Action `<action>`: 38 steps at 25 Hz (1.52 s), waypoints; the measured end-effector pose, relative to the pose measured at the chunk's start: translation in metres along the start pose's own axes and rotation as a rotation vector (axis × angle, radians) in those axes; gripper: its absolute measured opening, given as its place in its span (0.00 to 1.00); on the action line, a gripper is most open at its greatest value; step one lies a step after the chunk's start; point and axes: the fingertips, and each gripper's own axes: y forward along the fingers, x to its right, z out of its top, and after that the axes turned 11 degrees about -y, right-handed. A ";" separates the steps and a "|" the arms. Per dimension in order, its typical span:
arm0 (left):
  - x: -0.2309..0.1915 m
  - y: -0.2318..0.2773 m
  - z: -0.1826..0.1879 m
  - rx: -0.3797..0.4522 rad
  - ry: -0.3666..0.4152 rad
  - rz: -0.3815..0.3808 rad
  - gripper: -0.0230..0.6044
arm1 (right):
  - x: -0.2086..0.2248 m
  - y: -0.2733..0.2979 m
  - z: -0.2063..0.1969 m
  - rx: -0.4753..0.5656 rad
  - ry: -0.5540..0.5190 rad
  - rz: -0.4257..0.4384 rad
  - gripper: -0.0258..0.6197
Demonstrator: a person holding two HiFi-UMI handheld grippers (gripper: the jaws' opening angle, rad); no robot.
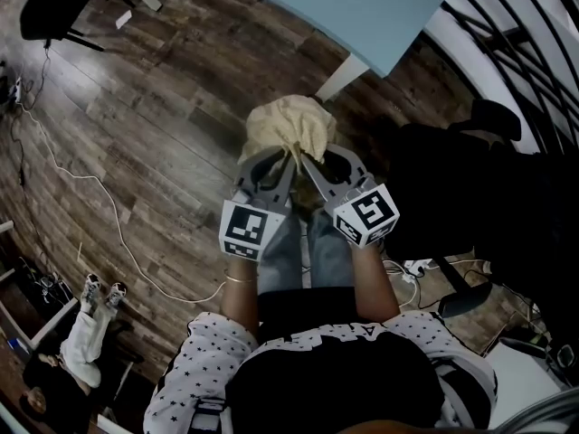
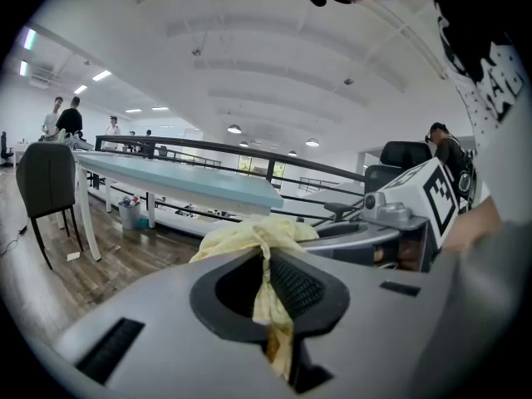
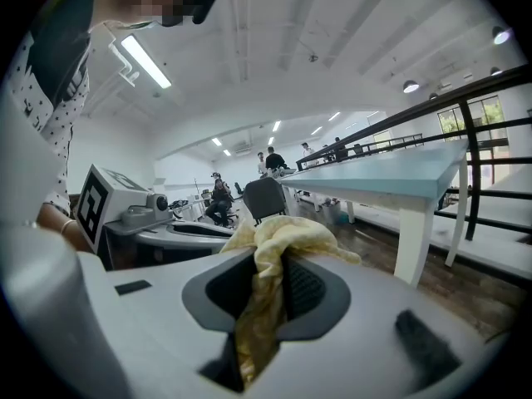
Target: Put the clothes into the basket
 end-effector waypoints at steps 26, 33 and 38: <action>-0.014 0.002 -0.029 -0.128 -0.029 0.040 0.08 | 0.003 0.005 -0.036 -0.159 0.026 -0.020 0.23; -0.015 0.004 -0.035 -0.139 -0.045 0.046 0.08 | 0.007 0.006 -0.042 -0.198 0.010 -0.028 0.24; -0.016 0.004 -0.038 -0.151 -0.055 0.047 0.09 | 0.005 0.006 -0.047 -0.215 0.032 -0.027 0.26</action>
